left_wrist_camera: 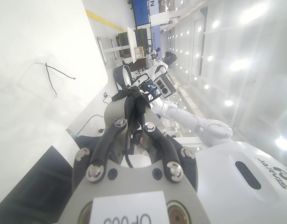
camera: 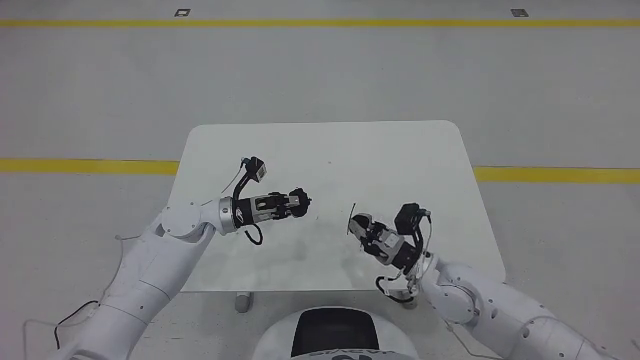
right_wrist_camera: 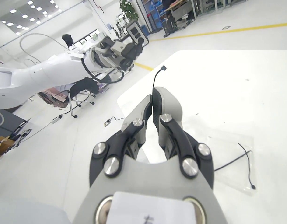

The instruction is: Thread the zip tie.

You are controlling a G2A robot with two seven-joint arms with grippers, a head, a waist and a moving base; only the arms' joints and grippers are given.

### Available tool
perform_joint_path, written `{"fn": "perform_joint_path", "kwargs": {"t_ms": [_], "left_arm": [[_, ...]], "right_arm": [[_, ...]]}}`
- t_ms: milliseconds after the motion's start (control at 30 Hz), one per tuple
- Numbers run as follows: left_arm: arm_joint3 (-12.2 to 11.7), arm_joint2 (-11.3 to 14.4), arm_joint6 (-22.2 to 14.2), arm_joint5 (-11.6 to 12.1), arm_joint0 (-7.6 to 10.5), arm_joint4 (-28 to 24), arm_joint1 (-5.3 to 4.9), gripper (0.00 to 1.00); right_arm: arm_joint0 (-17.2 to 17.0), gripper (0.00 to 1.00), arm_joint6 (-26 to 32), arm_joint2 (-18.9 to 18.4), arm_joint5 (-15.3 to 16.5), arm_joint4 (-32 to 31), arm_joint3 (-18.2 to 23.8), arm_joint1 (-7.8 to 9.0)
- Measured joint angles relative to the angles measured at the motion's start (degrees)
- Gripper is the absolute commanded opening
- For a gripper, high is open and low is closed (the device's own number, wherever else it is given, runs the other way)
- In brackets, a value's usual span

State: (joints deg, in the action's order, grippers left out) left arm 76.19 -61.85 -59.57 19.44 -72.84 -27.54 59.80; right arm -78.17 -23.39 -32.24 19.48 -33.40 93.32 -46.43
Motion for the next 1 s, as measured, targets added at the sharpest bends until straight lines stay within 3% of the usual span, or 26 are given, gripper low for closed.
{"fn": "perform_joint_path", "kwargs": {"t_ms": [367,1000], "left_arm": [[0.0,0.0,0.0,0.0,0.00,0.0,0.00,0.00],[0.0,0.0,0.0,0.0,0.00,0.0,0.00,0.00]], "right_arm": [[4.3,0.00,-5.2,2.2,0.0,3.0,2.5,0.15],[4.4,0.00,-5.1,2.2,0.0,3.1,2.5,0.16]]}}
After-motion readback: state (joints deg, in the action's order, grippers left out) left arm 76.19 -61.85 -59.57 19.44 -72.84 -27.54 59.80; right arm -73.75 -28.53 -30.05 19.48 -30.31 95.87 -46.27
